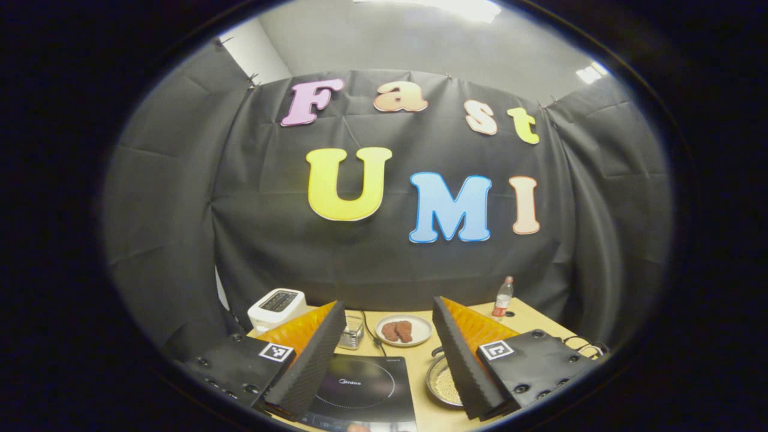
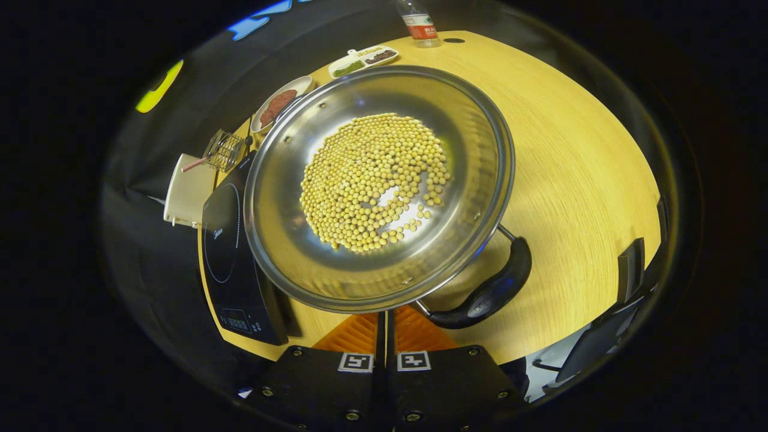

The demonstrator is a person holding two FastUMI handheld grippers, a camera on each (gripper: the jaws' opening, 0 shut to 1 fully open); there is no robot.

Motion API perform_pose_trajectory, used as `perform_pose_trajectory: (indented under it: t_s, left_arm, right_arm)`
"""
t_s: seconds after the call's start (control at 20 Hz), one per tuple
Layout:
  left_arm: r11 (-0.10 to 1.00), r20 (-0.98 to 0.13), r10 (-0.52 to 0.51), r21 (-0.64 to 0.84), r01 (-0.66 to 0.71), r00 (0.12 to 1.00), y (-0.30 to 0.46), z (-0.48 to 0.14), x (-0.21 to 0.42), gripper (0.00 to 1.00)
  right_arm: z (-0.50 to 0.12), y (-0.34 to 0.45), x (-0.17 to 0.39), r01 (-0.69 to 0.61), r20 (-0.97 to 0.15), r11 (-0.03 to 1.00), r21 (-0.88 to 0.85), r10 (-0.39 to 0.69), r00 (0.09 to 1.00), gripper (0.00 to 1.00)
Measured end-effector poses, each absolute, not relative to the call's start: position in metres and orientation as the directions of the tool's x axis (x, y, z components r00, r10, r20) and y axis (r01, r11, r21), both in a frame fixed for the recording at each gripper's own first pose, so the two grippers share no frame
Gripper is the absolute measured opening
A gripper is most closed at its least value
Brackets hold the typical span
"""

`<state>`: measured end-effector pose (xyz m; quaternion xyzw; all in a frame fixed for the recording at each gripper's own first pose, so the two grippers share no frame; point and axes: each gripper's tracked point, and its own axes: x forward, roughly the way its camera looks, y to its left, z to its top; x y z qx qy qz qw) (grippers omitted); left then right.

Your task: First push the handle of the pot to place it horizontally, then grasp the pot with both hands and set it on the induction cooktop.

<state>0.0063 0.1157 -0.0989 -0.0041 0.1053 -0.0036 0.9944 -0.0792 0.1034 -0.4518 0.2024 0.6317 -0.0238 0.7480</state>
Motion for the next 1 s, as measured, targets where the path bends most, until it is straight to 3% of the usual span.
perform_pose_trajectory:
  t_s: [0.25,1.0]
  left_arm:
    - [1.000,-0.223,-0.014,-0.010,0.012,0.975,0.091,-0.105,0.015,0.94]
    - [1.000,-0.257,-0.020,-0.008,0.018,0.966,0.019,-0.113,0.025,0.97]
  right_arm:
    - [-0.457,0.078,-0.079,0.307,-0.958,0.914,0.264,0.210,0.197,0.01]
    - [-0.459,0.007,-0.060,0.268,-0.961,0.932,0.244,0.196,0.195,0.04]
